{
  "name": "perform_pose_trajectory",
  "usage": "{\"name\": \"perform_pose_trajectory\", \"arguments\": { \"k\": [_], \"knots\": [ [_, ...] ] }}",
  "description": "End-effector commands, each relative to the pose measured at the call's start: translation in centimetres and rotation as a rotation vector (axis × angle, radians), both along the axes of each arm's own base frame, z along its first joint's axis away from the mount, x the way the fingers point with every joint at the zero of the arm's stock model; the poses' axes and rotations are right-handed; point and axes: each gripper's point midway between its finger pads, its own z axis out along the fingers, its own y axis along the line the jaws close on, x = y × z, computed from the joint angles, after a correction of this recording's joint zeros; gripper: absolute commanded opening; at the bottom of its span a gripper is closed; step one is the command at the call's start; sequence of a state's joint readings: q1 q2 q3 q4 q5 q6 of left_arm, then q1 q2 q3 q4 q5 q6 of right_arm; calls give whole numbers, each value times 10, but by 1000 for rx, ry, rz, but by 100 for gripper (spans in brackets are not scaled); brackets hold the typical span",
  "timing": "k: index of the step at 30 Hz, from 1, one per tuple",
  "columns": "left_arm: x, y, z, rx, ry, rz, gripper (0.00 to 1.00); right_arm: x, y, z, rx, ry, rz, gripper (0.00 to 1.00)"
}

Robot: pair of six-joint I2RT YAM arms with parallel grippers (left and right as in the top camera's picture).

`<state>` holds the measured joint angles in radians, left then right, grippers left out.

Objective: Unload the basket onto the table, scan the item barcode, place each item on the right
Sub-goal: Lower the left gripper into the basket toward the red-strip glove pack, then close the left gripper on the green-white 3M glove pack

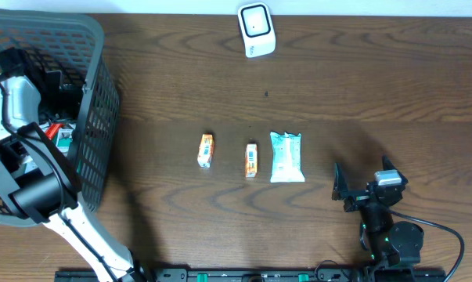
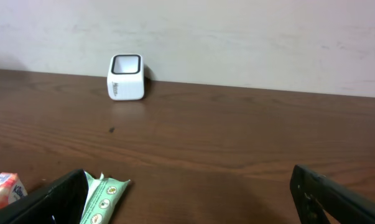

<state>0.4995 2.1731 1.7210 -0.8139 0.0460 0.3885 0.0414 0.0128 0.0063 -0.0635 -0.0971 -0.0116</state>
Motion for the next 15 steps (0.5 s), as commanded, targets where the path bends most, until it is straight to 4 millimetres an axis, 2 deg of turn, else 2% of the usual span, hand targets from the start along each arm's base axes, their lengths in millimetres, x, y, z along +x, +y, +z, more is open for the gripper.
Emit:
{"name": "perform_pose_trajectory", "arguments": {
  "k": [1, 4, 9, 15],
  "knots": [
    [2, 2, 35, 30, -57, 21, 96, 0, 3, -1, -4, 3, 11, 99],
    [-6, -3, 28, 9, -20, 28, 98, 0, 3, -1, -4, 3, 11, 99],
    [-28, -13, 3, -24, 62, 24, 100, 0, 3, -1, -4, 3, 11, 99],
    [-43, -12, -19, 4, 111, 30, 100, 0, 3, -1, -4, 3, 11, 99]
  ]
}}
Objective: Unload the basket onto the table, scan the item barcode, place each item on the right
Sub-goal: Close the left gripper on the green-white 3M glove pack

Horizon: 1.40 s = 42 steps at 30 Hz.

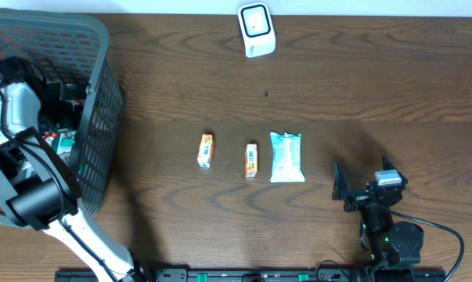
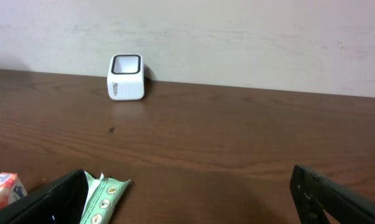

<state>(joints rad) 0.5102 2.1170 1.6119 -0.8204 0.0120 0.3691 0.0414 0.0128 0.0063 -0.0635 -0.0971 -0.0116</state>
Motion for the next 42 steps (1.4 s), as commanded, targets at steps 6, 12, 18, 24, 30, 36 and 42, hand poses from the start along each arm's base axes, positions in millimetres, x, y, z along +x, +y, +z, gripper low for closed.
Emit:
{"name": "perform_pose_trajectory", "arguments": {
  "k": [6, 12, 18, 24, 30, 36, 42],
  "knots": [
    [-20, -11, -34, 3, 50, -2, 100, 0, 3, -1, -4, 3, 11, 99],
    [-21, -12, -38, 5, 44, -3, 78, 0, 3, -1, -4, 3, 11, 99],
    [-20, -11, -38, 6, 42, -3, 65, 0, 3, -1, -4, 3, 11, 99],
    [-17, -11, -39, 8, 29, 1, 82, 0, 3, -1, -4, 3, 11, 99],
    [-17, -10, -38, 10, 26, 1, 97, 0, 3, -1, -4, 3, 11, 99],
    [-10, -6, -13, 25, 2, -3, 98, 0, 3, -1, -4, 3, 11, 99],
    [2, -3, 34, 58, -88, -6, 98, 0, 3, -1, -4, 3, 11, 99]
  ]
}}
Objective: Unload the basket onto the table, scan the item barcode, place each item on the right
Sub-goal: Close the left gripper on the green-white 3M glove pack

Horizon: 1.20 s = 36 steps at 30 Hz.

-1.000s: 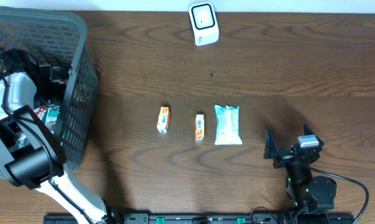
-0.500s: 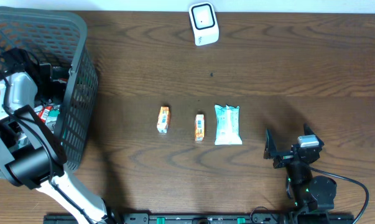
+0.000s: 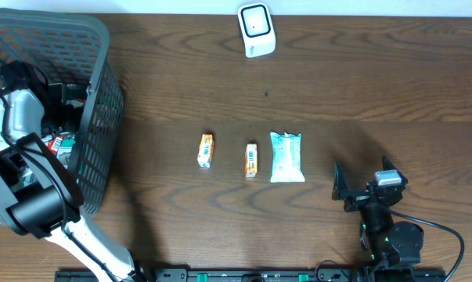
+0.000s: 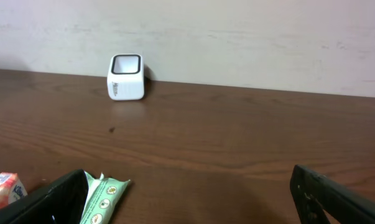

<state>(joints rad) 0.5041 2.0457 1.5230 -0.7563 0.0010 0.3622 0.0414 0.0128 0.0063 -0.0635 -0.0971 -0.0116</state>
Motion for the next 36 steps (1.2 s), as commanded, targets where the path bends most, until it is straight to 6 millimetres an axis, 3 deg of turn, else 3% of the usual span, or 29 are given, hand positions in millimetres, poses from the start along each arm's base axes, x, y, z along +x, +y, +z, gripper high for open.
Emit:
{"name": "perform_pose_trajectory", "arguments": {
  "k": [1, 4, 12, 18, 23, 25, 29, 32, 36],
  "knots": [
    [7, -4, 27, 6, -56, -2, 98, 0, 3, -1, -4, 3, 11, 99],
    [5, -18, 20, -72, -50, -8, 98, 0, 3, -1, -4, 3, 11, 99],
    [-1, -20, -11, -107, 10, 3, 98, 0, 3, -1, -4, 3, 11, 99],
    [-8, -35, -39, -200, 71, 0, 98, 0, 3, -1, -4, 3, 11, 99],
    [-8, -32, -58, -206, 86, 5, 100, 0, 3, -1, -4, 3, 11, 99],
    [-6, -31, -59, -203, 81, 4, 91, 0, 3, -1, -4, 3, 11, 99],
    [-4, -31, -59, -201, 76, 3, 54, 0, 3, -1, -4, 3, 11, 99],
    [-5, -31, -59, -202, 77, 4, 46, 0, 3, -1, -4, 3, 11, 99],
    [-4, -31, -58, -201, 75, 3, 19, 0, 3, -1, -4, 3, 11, 99]
  ]
}}
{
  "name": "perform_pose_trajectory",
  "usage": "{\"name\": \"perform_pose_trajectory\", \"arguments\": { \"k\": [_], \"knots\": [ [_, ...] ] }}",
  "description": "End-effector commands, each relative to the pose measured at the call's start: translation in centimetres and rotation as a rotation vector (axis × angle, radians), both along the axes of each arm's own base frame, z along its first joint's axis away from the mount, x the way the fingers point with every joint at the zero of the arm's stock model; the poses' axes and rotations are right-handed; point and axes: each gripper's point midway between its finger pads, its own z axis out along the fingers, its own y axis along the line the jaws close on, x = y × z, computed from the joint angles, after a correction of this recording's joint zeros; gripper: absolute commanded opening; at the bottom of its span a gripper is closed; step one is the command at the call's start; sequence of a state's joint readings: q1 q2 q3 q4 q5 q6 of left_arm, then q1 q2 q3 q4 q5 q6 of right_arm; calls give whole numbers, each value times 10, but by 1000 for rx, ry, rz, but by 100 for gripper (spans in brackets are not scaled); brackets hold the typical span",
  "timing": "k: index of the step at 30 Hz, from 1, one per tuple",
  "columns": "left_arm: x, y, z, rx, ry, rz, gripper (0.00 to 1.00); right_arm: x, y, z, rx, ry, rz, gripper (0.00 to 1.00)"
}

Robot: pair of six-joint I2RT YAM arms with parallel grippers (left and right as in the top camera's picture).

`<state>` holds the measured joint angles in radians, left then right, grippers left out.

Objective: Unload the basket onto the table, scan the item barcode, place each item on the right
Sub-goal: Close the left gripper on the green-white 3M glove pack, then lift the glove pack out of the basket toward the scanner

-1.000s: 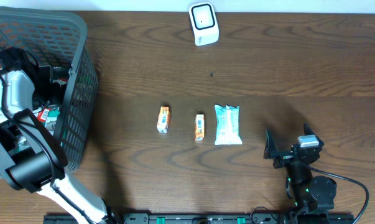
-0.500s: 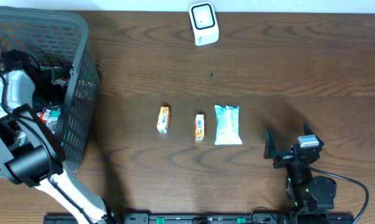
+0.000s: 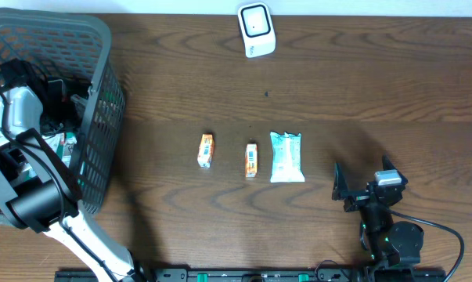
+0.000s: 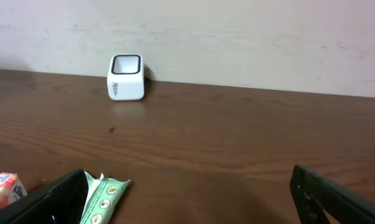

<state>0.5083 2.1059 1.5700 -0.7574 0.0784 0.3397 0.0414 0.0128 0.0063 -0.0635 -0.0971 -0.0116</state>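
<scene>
The white barcode scanner [image 3: 255,30] stands at the table's far edge, and the right wrist view shows this scanner [image 4: 126,85] too. My left arm reaches into the grey mesh basket [image 3: 102,117]. Its gripper [image 3: 57,95] is down among the dark contents, jaws unclear. My right gripper [image 3: 359,189] rests open and empty near the front edge; its dark fingers [image 4: 47,200] frame bare table. To its left a mint-green pack [image 3: 287,157] lies flat, and the pack [image 4: 103,198] is just beside the left finger.
Two small orange packs [image 3: 206,150] [image 3: 251,159] lie in a row left of the green pack. The basket takes up the table's left end and holds several items, including a red-and-white one [image 3: 63,142]. Open wood lies between the row and the scanner.
My left arm has shifted slightly inside the basket. The right arm, the scanner and the three packs on the table have not moved.
My left arm was in the basket at the oldest moment. Half a second later the basket stood a little further right. Since then the arm has only shifted slightly among the contents. The right gripper stayed open and still throughout.
</scene>
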Motion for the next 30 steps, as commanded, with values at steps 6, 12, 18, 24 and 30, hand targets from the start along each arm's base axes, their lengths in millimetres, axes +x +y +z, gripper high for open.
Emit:
{"name": "perform_pose_trajectory", "arguments": {
  "k": [6, 12, 18, 24, 30],
  "knots": [
    [-6, -11, -3, -58, 38, 49, 7, 0, 3, -1, -4, 3, 11, 99],
    [4, 18, 100, 144, -147, 152, 7, 0, 3, -1, -4, 3, 11, 99],
    [0, 16, 251, 286, -521, 215, 7, 0, 3, -1, -4, 3, 11, 99],
    [-50, -24, 381, 347, -866, 264, 7, 0, 3, -1, -4, 3, 11, 99],
    [-93, -122, 443, 145, -1103, 139, 7, 0, 3, -1, -4, 3, 11, 99]
  ]
}}
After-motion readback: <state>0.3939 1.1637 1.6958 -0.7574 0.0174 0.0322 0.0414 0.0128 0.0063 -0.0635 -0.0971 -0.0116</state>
